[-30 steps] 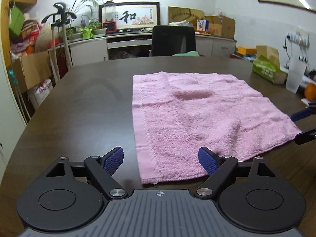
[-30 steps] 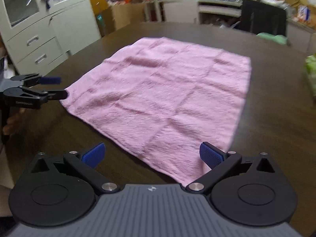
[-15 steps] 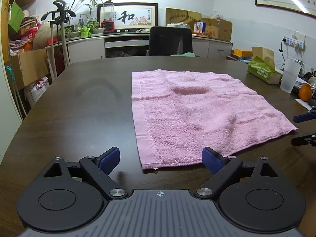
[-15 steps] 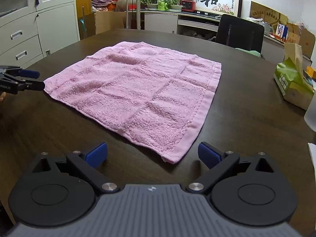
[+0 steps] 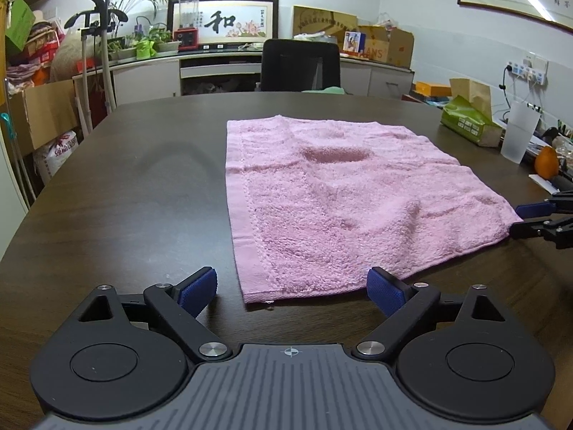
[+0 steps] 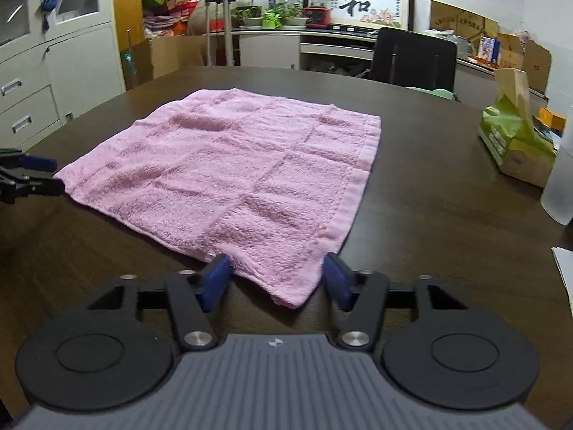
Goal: Fold towel
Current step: 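Lower both tools onto the towel edge and close them on it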
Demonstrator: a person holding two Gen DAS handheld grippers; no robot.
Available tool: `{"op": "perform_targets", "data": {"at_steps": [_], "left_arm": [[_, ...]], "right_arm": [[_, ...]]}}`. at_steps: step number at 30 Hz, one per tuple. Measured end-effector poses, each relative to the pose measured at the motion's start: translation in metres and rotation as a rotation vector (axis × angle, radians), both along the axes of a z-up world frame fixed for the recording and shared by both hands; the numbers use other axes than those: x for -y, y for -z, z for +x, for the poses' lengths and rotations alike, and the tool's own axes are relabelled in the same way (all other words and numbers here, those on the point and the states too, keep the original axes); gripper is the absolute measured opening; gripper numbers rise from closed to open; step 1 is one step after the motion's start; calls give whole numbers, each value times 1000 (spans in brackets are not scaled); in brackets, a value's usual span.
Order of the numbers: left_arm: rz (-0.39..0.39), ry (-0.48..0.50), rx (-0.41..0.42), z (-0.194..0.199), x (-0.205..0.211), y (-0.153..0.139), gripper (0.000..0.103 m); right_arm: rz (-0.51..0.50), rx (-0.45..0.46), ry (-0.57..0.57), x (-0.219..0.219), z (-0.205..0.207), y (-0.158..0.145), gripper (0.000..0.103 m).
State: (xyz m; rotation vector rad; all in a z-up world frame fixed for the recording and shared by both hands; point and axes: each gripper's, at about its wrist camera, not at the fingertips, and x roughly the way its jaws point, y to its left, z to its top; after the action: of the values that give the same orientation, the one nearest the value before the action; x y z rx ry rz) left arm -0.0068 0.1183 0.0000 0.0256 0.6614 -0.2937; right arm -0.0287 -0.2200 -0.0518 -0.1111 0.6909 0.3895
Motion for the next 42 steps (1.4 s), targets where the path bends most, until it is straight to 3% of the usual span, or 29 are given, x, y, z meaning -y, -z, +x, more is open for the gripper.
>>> {"op": "perform_targets", "data": {"at_steps": [10,23,26,29,31,32,37,42], "left_arm": [[-2,-1,-12,2,7,1,92],[36,-28,4,0,14,0,73],[49,-38,9,0,15,-1,64],[45,-29,13,0,16,-1,49],[38,-14,15,-1,17,-2,34],[39,-12,15,-1,19,-2,33],[42,-19,19,-2,21,-1,32],[29,-34,17,-3,20,-1,30]], "right_arm": [[1,28,4,1,-4,3,53],[-13,37,15,-1,-7,2,53],[-13,36,19,-1,-7,2,54],[-22,38,24,-2,-7,2,58],[-35,45,23,-3,-8,2,59],[-36,46,21,-3,-8,2,59],[-23,42,9,-3,-9,2,50],[-4,39,2,-7,-13,1,23]]}}
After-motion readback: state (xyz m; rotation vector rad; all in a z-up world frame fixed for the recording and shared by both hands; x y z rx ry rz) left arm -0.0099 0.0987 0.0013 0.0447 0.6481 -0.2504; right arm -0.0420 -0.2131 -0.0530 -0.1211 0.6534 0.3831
